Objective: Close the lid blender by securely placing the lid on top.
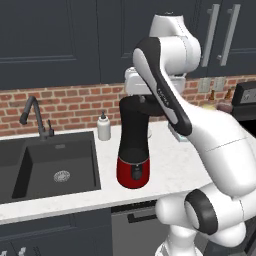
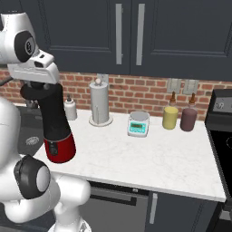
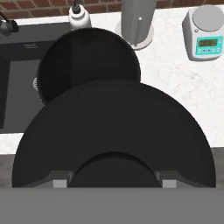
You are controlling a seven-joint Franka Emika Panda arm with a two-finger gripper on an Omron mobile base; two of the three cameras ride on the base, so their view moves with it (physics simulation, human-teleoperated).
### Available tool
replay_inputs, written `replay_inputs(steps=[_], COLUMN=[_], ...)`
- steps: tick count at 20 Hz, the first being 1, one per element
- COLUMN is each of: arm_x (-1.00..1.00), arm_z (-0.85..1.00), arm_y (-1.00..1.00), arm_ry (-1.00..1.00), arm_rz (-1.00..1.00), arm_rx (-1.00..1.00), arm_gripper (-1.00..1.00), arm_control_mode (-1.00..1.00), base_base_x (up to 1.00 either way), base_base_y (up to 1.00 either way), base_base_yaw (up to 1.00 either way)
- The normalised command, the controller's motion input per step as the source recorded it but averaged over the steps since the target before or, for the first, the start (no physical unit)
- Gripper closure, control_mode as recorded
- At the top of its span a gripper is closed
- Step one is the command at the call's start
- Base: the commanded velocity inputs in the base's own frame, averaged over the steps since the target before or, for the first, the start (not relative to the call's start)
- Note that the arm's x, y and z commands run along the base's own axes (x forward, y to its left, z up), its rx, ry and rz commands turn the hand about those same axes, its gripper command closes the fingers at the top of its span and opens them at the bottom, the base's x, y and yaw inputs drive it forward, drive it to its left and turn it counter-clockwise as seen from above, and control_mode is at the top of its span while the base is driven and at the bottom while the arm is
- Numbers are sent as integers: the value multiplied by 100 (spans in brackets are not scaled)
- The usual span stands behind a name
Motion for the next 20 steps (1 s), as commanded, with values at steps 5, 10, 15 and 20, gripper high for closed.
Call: replay_inputs(steps=[5,10,15,20], arm_x=[43,43,18,9], arm_z=[0,-1,-14,-25], arm_y=[4,0,6,22], arm_ry=[0,0,0,0], arm_rz=[0,2,5,4], arm_rx=[0,0,0,-1], arm_gripper=[100,100,100,100], arm_control_mode=[-100,-100,-100,-100], base_base_x=[0,0,0,0], base_base_y=[0,0,0,0], base_base_yaw=[0,0,0,0])
